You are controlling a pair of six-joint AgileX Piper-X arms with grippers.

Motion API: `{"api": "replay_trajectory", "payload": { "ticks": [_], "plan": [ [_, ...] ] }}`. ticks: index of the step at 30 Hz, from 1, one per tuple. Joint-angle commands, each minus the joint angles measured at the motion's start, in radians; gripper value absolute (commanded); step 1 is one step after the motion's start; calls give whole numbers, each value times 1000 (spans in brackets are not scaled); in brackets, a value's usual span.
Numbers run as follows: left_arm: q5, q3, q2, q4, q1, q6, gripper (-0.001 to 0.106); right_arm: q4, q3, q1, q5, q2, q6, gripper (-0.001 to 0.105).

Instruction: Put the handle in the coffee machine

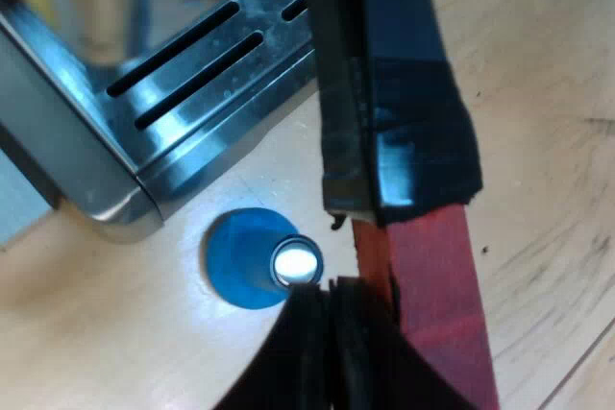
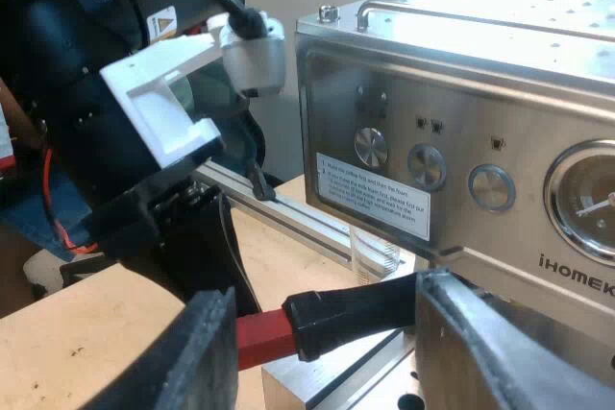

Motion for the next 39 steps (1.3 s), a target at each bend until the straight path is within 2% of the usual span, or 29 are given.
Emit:
{"api": "replay_trajectory", "payload": {
  "ticks": [1,4,15,19,24,32,35,39],
  "plan": [
    [36,4,-9,15,-12,-38,0,-6,-5,1,-3,-9,-17,46],
    [11,4,-9,17,-12,-96,0,-6,-5,1,-3,-9,-19,46],
    [21,5,-9,63,-16,-165,0,-6,-5,1,5,-9,-19,46],
    [18,5,-11,64,-68,-183,0,-6,-5,1,5,-9,-19,46],
    [18,5,-31,41,-189,-240,0,-6,-5,3,-3,-9,-19,46],
    [18,5,-38,6,-284,-316,0,9,-5,2,-5,-34,-19,46],
    [18,5,-38,-10,-320,-327,0,129,-5,2,-5,-100,-19,46],
    [18,5,-38,-50,-368,-390,0,230,-10,2,-5,-131,-19,46]
  ]
}}
